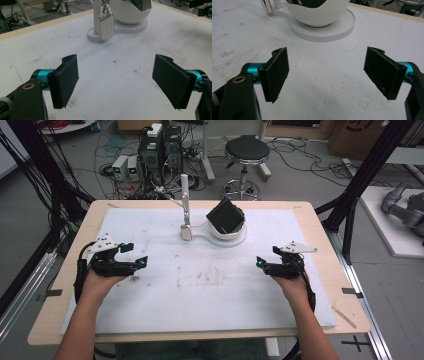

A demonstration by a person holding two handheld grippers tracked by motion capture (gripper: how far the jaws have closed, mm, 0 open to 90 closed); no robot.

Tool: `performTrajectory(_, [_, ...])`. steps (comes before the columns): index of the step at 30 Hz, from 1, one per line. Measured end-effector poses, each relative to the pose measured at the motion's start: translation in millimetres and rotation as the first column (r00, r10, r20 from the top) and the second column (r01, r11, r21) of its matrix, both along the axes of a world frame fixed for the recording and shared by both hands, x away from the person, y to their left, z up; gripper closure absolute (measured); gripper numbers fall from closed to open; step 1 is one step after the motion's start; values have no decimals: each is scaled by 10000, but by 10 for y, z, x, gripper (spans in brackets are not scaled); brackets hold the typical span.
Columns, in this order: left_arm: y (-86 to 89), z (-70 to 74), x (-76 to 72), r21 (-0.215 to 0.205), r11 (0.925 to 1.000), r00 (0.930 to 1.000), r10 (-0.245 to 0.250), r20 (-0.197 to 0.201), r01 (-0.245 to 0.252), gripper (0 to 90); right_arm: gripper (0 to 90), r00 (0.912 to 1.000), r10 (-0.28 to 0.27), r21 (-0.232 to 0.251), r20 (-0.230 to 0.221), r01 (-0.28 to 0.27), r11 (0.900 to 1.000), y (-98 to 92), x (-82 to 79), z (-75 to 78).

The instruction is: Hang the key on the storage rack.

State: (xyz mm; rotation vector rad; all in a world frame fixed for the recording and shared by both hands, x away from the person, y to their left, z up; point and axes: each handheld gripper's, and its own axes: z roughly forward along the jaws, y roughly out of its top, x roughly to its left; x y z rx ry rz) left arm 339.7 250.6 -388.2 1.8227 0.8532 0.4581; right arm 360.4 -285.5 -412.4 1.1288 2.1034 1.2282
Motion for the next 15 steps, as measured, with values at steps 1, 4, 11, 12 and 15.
performTrajectory(1, [-5,-1,-1,-12,10000,10000,-6,0,6,211,207,10000,9,21,21,-9,10000,2,0,0])
performTrajectory(4, [-14,-3,0,17,10000,10000,-39,-1,39,211,206,10000,-4,4,-6,4,10000,0,-2,1])
performTrajectory(11, [-1,-1,-2,10,10000,10000,-11,-3,11,211,207,10000,31,1,30,-31,10000,1,-1,1])
performTrajectory(12, [0,-1,-3,2,10000,10000,-2,-8,2,211,207,10000,35,7,16,-35,10000,3,-2,2])
performTrajectory(15, [0,2,1,3,10000,10000,-21,-10,21,211,207,10000,37,-35,1,-37,10000,9,-6,2])
